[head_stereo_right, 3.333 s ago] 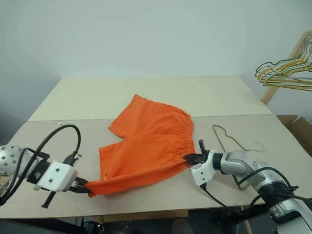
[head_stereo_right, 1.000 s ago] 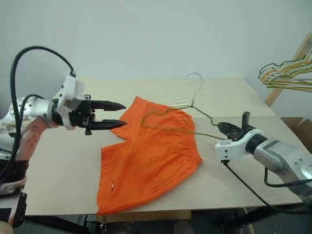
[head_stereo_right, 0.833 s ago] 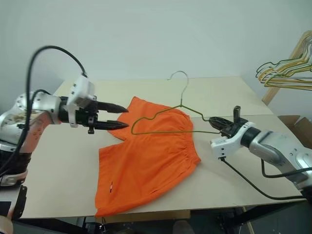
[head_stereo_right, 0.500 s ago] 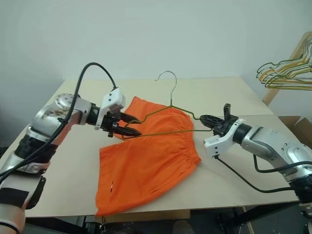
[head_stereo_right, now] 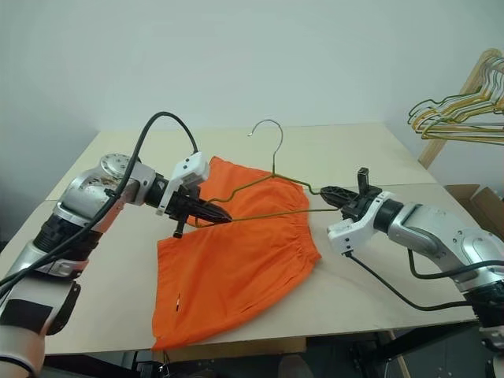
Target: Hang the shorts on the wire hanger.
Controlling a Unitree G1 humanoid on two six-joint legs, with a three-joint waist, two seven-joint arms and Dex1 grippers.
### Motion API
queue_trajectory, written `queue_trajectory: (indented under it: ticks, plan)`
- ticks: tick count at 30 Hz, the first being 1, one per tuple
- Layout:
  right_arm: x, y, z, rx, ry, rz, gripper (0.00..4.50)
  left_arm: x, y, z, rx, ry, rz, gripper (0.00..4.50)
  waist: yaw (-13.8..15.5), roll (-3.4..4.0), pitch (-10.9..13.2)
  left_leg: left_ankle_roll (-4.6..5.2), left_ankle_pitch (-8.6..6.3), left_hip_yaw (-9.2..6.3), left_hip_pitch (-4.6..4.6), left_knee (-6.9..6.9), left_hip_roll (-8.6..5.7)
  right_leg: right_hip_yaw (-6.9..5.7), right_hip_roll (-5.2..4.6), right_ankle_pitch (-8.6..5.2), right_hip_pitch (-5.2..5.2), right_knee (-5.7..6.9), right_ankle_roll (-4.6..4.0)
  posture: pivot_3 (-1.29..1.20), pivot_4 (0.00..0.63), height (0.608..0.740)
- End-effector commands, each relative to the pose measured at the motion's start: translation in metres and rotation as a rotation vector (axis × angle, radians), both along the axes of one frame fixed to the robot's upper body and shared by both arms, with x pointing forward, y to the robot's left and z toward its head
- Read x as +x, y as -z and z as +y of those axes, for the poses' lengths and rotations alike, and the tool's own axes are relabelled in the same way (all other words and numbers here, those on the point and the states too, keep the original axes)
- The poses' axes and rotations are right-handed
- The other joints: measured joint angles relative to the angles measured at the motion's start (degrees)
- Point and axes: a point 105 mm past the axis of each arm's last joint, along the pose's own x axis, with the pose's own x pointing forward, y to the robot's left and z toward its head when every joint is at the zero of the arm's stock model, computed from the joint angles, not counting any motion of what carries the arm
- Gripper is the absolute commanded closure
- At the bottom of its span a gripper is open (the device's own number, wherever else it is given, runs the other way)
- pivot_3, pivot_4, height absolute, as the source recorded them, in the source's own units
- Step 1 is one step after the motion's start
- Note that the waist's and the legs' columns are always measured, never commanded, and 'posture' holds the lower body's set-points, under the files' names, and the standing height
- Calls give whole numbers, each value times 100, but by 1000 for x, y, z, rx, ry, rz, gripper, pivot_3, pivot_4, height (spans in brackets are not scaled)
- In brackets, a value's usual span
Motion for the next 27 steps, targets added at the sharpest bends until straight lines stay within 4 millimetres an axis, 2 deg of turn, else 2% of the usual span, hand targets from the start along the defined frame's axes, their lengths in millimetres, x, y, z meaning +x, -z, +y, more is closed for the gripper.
queue_trajectory:
  ticks: [1, 2, 5, 10, 12, 13, 15, 20, 26, 27]
  plan:
    - [-2, -18, 7, 16, -33, -66, 4500, 4, -14, -2, -40, 13, -109, 4462, 8, 0, 0, 0, 0, -1, 0, 0, 0, 0, 0, 0, -1, 1, 0, -191, 0, 740]
    - [-2, -18, 7, 16, -34, -65, 4500, 4, -15, -3, -54, 12, -116, 4462, 8, 0, 0, 0, 0, -1, -1, 0, 0, 0, 0, 0, -2, 2, 0, -191, 0, 740]
    - [-2, -18, 8, 20, -36, -65, 4500, 3, -14, -2, -43, 7, -96, 3846, 6, 0, 0, 0, 0, 1, -3, 0, 0, 5, -1, 0, -7, 5, 0, -192, 0, 740]
    - [-3, -20, 10, 24, -41, -65, 4500, 5, -1, 3, 53, 1, -117, 2210, 4, 0, 0, 0, 0, 5, -3, 0, -1, 8, -1, 0, -8, 7, 1, -192, 0, 740]
    - [-2, -21, 10, 25, -39, -67, 4500, 4, 4, 6, 89, 9, -116, 2210, 3, 0, 0, 0, 0, 5, -2, 1, -2, 8, -1, 0, -9, 8, 1, -196, 0, 740]
    - [-2, -22, 9, 24, -37, -69, 4500, 4, 4, 6, 92, 11, -113, 2317, 3, 0, 0, 0, 0, 6, -3, 1, -2, 8, -1, -1, -9, 7, 1, -196, 0, 740]
    - [-1, -23, 8, 21, -33, -71, 4500, 1, 3, 7, 98, 27, -105, 2855, 3, 0, 0, 1, 0, 6, -3, 1, -2, 8, -1, -1, -9, 7, 1, -198, 0, 740]
    - [-1, -25, 8, 22, -31, -79, 4500, 0, 4, 8, 103, 43, -122, 4483, -4, 0, 0, 1, 0, 6, -3, 0, -1, 10, -1, -1, -12, 10, 1, -201, 0, 740]
    - [-4, -23, 8, 39, -29, -62, 4500, 11, 6, 7, 112, -33, -141, 4483, 3, 0, 0, 2, -1, 6, -4, 3, -2, 11, -1, -1, -12, 11, 2, -200, 0, 740]
    - [-7, -21, 9, 59, -42, -26, 4249, 13, 6, 7, 112, -47, -144, 4500, 8, 0, 0, 2, -1, 6, -4, 3, -2, 11, -1, -1, -12, 11, 2, -200, 0, 740]
